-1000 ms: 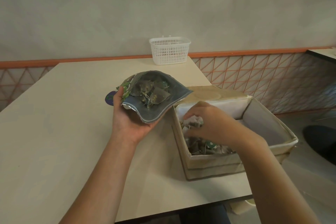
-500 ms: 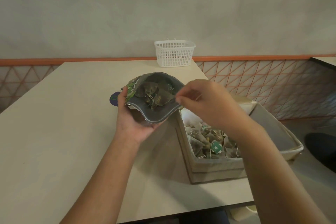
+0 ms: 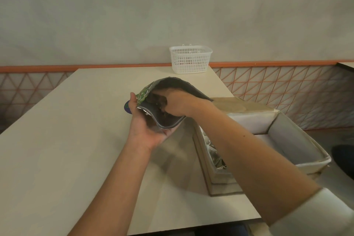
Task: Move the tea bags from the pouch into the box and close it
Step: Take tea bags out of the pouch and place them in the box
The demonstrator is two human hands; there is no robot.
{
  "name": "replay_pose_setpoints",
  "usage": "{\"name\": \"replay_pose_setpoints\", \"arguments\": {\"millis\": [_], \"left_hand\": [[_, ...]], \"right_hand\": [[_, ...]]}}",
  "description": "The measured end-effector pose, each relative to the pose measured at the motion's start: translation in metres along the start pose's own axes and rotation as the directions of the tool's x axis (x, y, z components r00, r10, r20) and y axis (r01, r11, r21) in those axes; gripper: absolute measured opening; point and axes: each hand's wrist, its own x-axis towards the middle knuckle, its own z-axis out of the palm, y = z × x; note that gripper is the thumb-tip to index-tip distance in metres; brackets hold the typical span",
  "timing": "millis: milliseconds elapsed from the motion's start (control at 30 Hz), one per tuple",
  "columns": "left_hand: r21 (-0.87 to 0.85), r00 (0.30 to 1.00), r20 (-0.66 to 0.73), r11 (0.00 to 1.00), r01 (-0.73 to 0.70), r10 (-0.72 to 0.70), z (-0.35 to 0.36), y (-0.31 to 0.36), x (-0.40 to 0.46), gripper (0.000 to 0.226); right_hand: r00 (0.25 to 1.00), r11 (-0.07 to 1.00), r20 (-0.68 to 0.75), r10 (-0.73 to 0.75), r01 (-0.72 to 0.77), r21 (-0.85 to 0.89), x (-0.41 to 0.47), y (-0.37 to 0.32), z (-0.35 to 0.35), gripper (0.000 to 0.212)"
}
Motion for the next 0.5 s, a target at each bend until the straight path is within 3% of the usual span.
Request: {"name": "replay_pose_setpoints", "arguments": {"millis": [133, 300, 500], "left_hand": [[0.024, 1.0, -0.008, 1.0, -0.001, 0.001, -0.002, 0.001, 0.002, 0.088], [0.034, 1.0, -0.019, 0.999, -0.01, 0.011, -0.005, 0.0, 0.005, 0.088], [0.034, 0.999, -0.002, 0.998, -0.049, 0.049, -0.004, -0.001, 0.005, 0.089]], "right_hand": [[1.0, 0.999, -0.026, 0.009, -0.01, -0.032, 0.004, 0.005, 0.006, 0.055], [1.0, 1.0, -0.023, -0.002, 0.002, 0.007, -0.007, 0.01, 0.002, 0.024], [0.992, 0.996, -0.105, -0.067, 0.073, 0.059, -0.03, 0.006, -0.01, 0.015]]}}
